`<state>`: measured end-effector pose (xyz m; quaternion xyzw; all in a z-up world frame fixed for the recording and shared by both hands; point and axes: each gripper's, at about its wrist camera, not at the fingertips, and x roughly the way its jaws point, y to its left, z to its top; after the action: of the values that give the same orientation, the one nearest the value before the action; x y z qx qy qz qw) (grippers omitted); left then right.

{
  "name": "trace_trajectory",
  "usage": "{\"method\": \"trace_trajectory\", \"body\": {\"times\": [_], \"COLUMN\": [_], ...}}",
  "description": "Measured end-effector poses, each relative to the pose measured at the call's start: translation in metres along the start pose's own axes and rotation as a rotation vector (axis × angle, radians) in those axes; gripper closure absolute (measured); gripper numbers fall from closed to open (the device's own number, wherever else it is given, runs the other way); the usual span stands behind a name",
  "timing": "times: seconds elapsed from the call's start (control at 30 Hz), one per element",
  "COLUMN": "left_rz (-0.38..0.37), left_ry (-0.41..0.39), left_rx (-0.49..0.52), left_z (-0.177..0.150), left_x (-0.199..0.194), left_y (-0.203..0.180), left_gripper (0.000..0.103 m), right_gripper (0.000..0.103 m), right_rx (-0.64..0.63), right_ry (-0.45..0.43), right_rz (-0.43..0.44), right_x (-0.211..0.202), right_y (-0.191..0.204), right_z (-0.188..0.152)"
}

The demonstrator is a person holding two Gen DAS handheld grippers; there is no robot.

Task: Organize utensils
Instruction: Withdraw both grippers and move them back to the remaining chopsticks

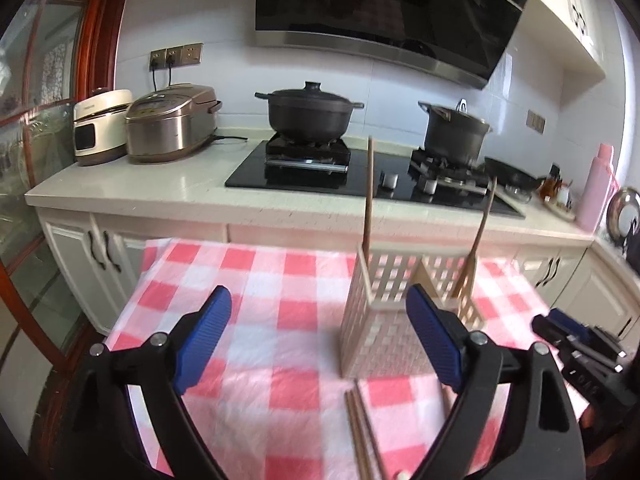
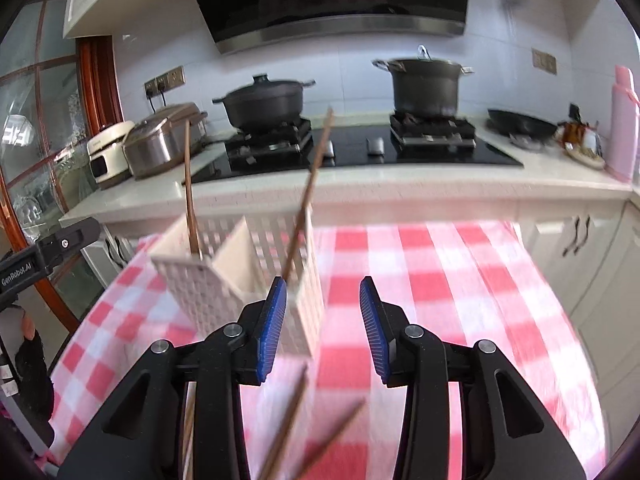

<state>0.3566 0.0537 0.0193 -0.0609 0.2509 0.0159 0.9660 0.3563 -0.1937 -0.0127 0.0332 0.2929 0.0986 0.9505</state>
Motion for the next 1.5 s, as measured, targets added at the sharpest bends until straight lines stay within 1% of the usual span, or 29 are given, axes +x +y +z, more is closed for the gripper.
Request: {"method": "trace_trajectory", "body": {"times": [0.1, 0.2, 0.27, 0.33, 0.47, 0.6, 0.73, 0.87, 1.0, 1.1, 1.2, 1.3, 1.43, 1.5], "left_rz": [0.015, 0.054, 0.063, 0.075, 0.089, 0.1, 0.104, 0.1, 0.097, 0.092, 0.092, 0.089, 0.084, 0.082], "left_ry": [0.015, 0.02, 0.034, 0.052, 0.09, 0.122, 0.136, 0.142, 0.139, 0.141, 0.143, 0.152, 0.162, 0.166], "left_rx": [0.001, 0.018, 0.031, 0.039, 0.051, 0.049, 0.034, 0.026, 0.03, 0.026, 0.022, 0.012, 0.005, 0.009], "left_z": [-0.026, -0.054, -0.068, -0.082, -0.1, -0.117, -0.122, -0.123, -0.122, -0.122, -0.123, -0.125, -0.127, -0.128], "left_x": [-0.004, -0.008, -0.007, -0.005, 0.0, 0.001, 0.004, 0.005, 0.003, 0.003, 0.002, 0.003, 0.004, 0.005], "left_y": [0.001, -0.001, -0.004, -0.005, -0.006, -0.001, 0.006, 0.011, 0.012, 0.016, 0.019, 0.023, 0.026, 0.026], "left_gripper": [0.017, 0.017, 0.017, 0.016, 0.016, 0.016, 0.016, 0.017, 0.016, 0.016, 0.016, 0.016, 0.016, 0.016], "right_gripper": [0.065, 0.065, 0.065, 0.065, 0.066, 0.073, 0.077, 0.078, 0.079, 0.082, 0.084, 0.086, 0.088, 0.088], "right_rx": [0.006, 0.0, -0.008, -0.008, -0.006, 0.005, 0.004, 0.011, -0.004, -0.019, -0.018, -0.045, -0.068, -0.069], "right_ry": [0.021, 0.041, 0.058, 0.095, 0.169, 0.22, 0.254, 0.281, 0.287, 0.303, 0.318, 0.325, 0.343, 0.347], "right_rz": [-0.02, -0.032, -0.039, -0.035, -0.026, -0.003, -0.001, -0.01, -0.02, -0.056, -0.066, -0.103, -0.13, -0.129], "right_x": [-0.007, -0.011, -0.01, -0.004, 0.011, 0.022, 0.031, 0.037, 0.04, 0.045, 0.05, 0.055, 0.064, 0.067], "right_y": [-0.004, -0.004, -0.001, 0.002, 0.011, 0.019, 0.028, 0.03, 0.035, 0.039, 0.04, 0.044, 0.047, 0.047], "right_z": [-0.023, -0.044, -0.057, -0.071, -0.089, -0.096, -0.098, -0.098, -0.095, -0.096, -0.099, -0.099, -0.101, -0.099]}}
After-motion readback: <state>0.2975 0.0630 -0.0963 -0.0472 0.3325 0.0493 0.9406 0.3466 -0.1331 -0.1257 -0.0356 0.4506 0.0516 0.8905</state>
